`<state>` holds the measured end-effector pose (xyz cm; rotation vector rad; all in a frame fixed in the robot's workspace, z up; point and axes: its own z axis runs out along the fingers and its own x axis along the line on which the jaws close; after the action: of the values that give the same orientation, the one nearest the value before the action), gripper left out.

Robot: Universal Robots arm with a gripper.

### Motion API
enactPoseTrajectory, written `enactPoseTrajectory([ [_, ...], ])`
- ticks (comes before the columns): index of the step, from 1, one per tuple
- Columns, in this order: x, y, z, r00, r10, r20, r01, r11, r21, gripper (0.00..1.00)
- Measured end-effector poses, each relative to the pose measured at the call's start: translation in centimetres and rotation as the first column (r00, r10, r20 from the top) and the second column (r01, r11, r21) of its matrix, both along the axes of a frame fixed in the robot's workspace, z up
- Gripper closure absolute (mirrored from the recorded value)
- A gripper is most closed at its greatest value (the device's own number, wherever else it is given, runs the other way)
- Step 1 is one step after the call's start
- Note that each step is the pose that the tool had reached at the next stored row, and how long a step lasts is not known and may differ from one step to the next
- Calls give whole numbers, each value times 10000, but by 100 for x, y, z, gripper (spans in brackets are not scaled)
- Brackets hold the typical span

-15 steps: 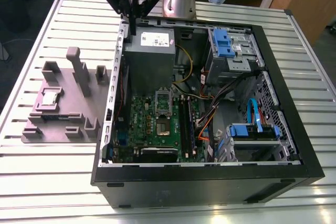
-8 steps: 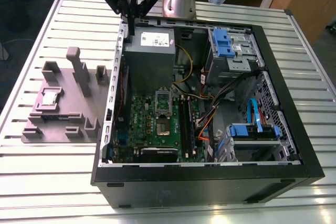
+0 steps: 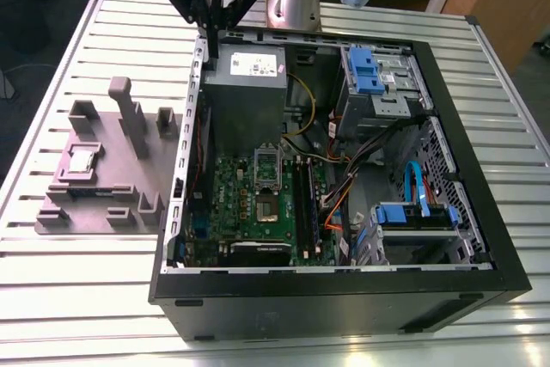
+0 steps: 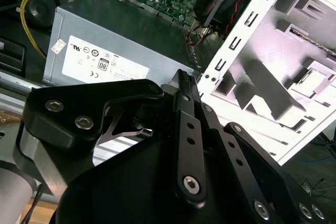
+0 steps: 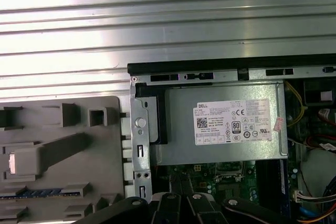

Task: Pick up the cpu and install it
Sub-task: 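Reach for the cpu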

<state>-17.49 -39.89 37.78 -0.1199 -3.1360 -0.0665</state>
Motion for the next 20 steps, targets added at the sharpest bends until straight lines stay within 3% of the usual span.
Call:
enactPoseTrajectory([
  [20,-45,0,-7,10000,0,-9,0,10000,0,90],
])
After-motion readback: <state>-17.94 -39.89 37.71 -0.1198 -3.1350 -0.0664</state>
